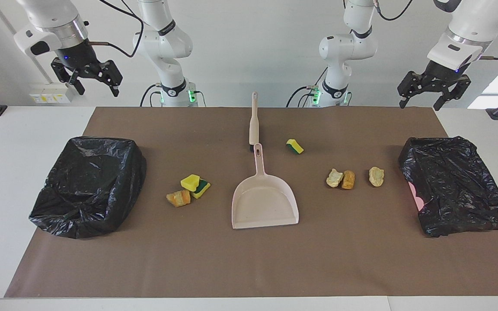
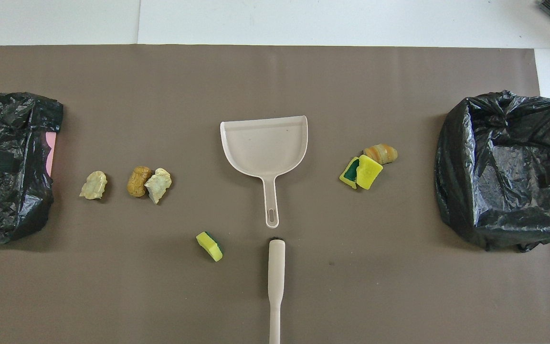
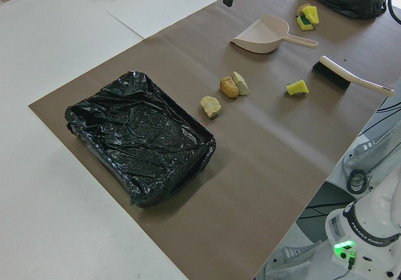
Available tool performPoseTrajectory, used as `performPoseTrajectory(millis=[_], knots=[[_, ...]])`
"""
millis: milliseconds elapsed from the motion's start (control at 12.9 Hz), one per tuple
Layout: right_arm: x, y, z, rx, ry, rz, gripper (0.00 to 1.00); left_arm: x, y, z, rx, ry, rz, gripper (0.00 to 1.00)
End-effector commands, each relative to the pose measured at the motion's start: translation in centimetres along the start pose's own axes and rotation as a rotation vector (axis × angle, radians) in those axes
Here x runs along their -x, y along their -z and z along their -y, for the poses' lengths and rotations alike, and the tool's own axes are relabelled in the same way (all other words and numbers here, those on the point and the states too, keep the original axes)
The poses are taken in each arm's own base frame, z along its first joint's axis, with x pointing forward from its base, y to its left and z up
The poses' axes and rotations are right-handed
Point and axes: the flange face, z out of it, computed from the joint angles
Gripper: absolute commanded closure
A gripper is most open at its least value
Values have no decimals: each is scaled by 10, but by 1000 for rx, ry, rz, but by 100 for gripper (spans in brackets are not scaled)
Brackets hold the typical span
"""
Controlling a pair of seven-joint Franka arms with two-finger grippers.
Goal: Sweep and dump trash in bin
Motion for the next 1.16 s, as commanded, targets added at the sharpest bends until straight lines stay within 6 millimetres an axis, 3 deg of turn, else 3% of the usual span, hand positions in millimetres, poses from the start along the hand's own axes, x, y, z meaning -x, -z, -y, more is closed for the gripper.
performPoseTrajectory(millis=[0, 777, 1087], knots=[[6, -1, 2, -7, 25, -14, 0, 5, 3, -3, 10, -6, -1, 0], [8, -2, 3, -8, 29, -5, 0, 6, 2, -4, 13, 3, 6, 0], [8, -4, 3, -9, 32, 1, 0, 19, -6, -20, 15, -21, 34, 0]])
